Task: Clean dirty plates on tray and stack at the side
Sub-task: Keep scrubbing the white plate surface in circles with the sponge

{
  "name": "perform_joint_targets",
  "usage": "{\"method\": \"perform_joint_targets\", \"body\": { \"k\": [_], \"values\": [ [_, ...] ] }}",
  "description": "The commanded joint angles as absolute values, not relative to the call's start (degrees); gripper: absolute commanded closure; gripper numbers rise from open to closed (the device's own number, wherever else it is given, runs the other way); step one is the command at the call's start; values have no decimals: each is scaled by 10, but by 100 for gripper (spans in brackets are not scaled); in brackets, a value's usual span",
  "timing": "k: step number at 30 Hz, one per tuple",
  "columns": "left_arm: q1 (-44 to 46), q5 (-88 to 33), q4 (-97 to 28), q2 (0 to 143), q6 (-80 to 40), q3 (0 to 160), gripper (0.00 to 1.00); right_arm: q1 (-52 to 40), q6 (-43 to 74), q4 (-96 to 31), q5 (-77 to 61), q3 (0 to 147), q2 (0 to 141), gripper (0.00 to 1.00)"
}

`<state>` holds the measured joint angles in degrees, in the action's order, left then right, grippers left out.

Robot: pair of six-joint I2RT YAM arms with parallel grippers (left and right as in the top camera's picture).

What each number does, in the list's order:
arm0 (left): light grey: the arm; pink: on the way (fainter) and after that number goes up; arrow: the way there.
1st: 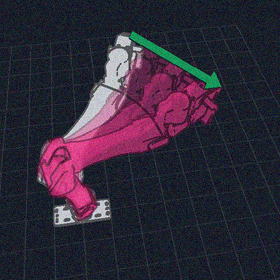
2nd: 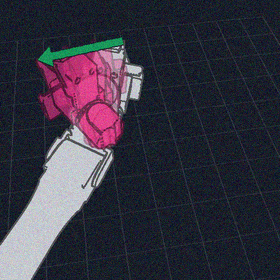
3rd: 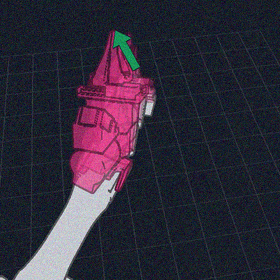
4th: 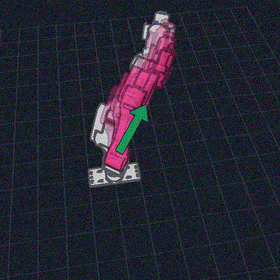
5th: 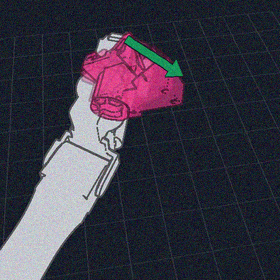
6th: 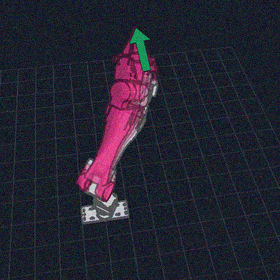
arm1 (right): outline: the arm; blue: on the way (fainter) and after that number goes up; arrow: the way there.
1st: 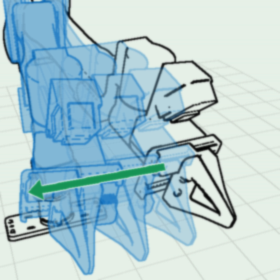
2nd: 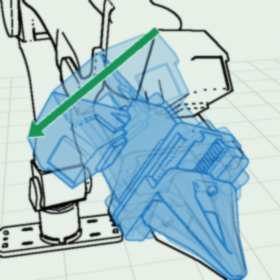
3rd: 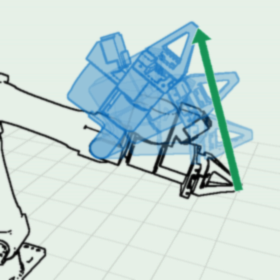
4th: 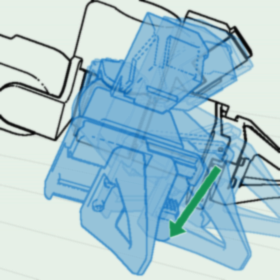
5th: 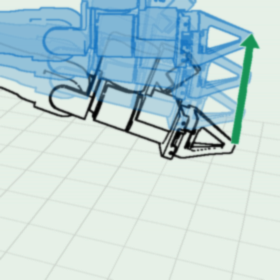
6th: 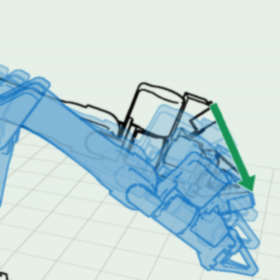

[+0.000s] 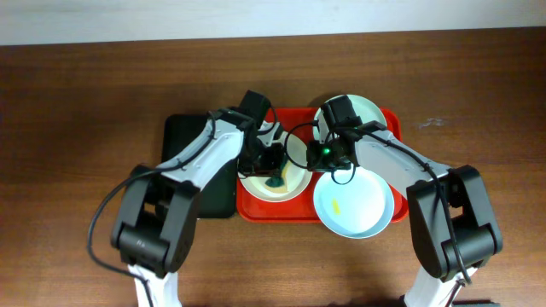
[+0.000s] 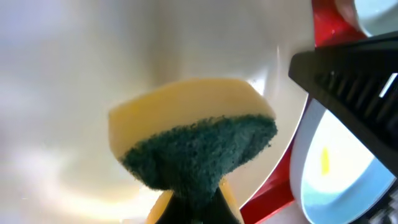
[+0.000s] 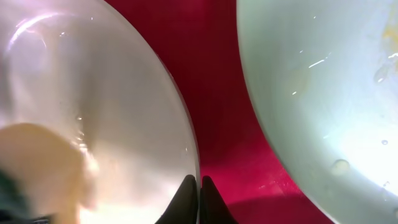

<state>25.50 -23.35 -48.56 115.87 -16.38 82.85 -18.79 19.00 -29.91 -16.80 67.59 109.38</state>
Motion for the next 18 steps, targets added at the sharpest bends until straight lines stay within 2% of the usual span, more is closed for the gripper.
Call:
{"method": "perform_joint_targets", "body": {
  "k": [1, 4, 10, 18],
  "values": [
    [256, -114, -512, 1134, -176, 837, 100, -195, 182, -295, -193, 674, 1101, 96],
    [256, -68, -519, 1136, -200, 823, 100, -195, 182, -296, -193, 674, 1101, 96],
    [263, -69, -490, 1136, -227, 770, 100, -195, 182, -295, -193, 674, 1101, 96],
    [276, -244, -365, 1136, -236, 711, 100, -195, 182, -295, -193, 674, 1101, 96]
  ]
}}
